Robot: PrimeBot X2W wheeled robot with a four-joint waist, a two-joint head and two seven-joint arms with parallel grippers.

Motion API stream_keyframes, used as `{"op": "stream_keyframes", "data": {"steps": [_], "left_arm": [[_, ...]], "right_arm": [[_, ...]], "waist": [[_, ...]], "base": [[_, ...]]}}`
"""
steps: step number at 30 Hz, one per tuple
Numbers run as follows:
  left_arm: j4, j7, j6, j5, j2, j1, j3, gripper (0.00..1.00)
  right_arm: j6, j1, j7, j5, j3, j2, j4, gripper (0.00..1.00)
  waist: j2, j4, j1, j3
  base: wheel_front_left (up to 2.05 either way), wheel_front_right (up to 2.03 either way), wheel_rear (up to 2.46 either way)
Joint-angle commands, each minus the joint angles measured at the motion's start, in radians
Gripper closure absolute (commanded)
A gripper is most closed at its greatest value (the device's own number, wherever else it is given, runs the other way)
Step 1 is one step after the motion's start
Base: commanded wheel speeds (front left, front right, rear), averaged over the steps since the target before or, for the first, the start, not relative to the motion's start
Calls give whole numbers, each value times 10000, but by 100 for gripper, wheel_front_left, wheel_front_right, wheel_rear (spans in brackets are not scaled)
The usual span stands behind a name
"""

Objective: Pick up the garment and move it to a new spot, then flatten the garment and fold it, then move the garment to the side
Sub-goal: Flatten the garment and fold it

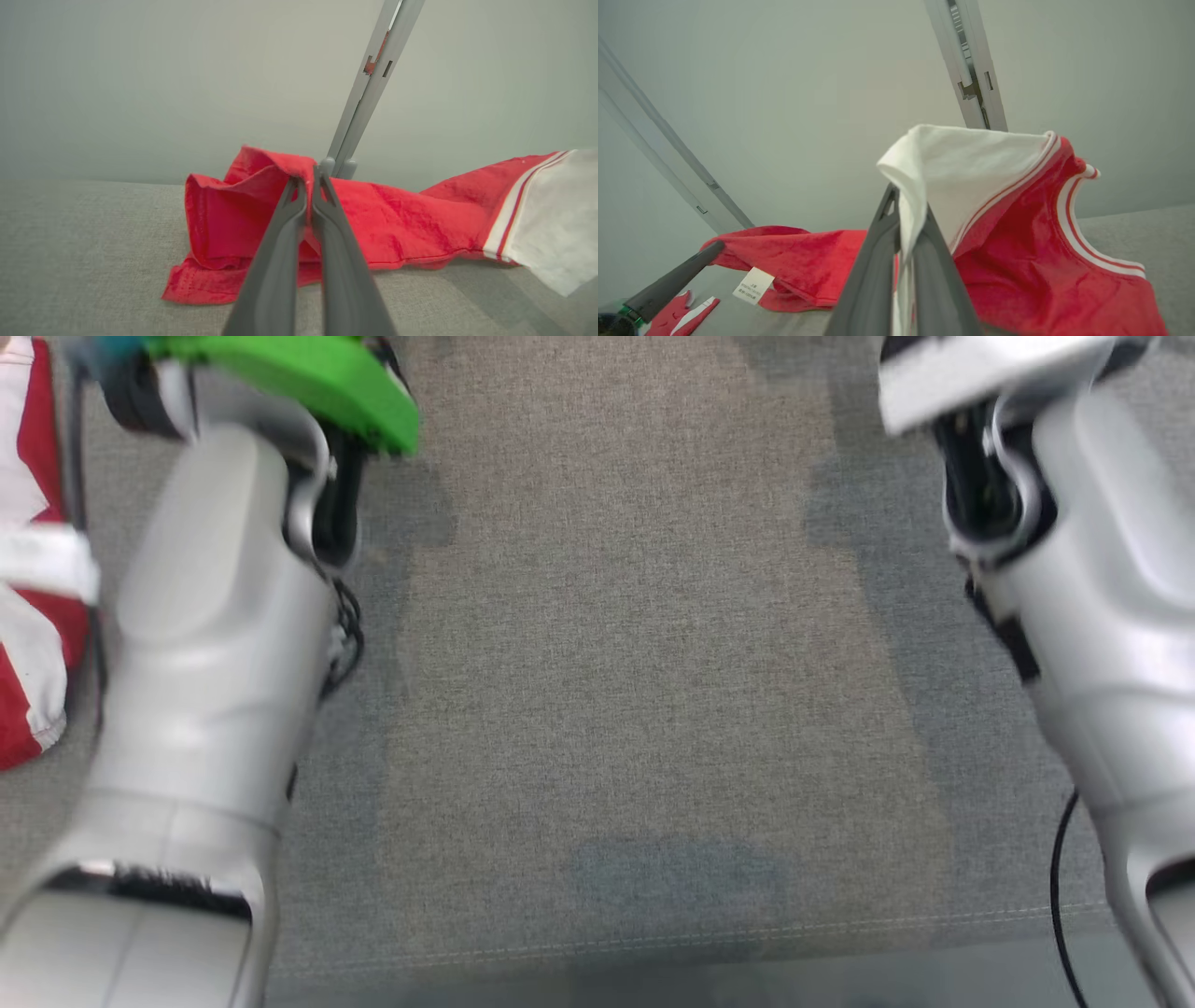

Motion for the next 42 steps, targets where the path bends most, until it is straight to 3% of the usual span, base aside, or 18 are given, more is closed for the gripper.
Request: {"op": "stream_keyframes", "data": {"steps": [1, 6, 10, 17, 21, 27, 33, 34, 38, 42], "left_arm": [[-778, -78, -24, -155, 123, 1007, 58, 100], [-3574, -96, 299, 281, 475, 3734, 47, 100], [-5879, 174, 898, 508, 970, 5987, -158, 100], [-9116, 1432, 2001, 322, 1770, 9089, -91, 100], [-10521, 2418, 2374, -22, 2254, 10603, -66, 100], [-11584, 3515, 2727, -638, 2761, 12346, -65, 100], [-12094, 4382, 3059, -726, 3393, 13522, -114, 100], [-12194, 4721, 3167, -677, 3711, 13818, -103, 100], [-12495, 5113, 3247, -817, 4031, 14043, -31, 100], [-12612, 5321, 3062, -927, 4029, 13624, -123, 100]], "right_arm": [[-1, 1063, -47, 392, -28, -253, -739, 100], [-1, 3856, -46, 1090, -448, -541, -2440, 100], [-1, 6052, 11, 1286, -975, -520, -3570, 100], [-1, 8875, 674, 1136, -1903, -38, -5279, 100], [1, 10498, 1521, 693, -2546, 565, -6255, 100], [1, 12633, 2860, 11, -3618, 1405, -7670, 100], [-1, 14354, 4092, -187, -4150, 1613, -8738, 100], [1, 14839, 4396, -102, -4234, 1623, -8974, 100], [1, 15127, 4459, 150, -4368, 1623, -9388, 100], [1, 14681, 4249, 204, -4547, 1622, -9399, 100]], "waist": [[0, 8, -1, -209], [0, -19, -1, -636], [0, -105, -1, -972], [0, -230, -1, -1440], [0, -159, -1, -1773], [0, -59, -1, -2206], [0, 55, -1, -2478], [0, 78, -1, -2536], [0, 69, -1, -2577], [0, 58, -1, -2610]], "base": [[0, 0, 0], [0, 0, 0], [0, 0, 0], [0, 0, 0], [0, 0, 0], [0, 0, 0], [0, 0, 0], [0, 0, 0], [0, 0, 0], [0, 0, 0]]}}
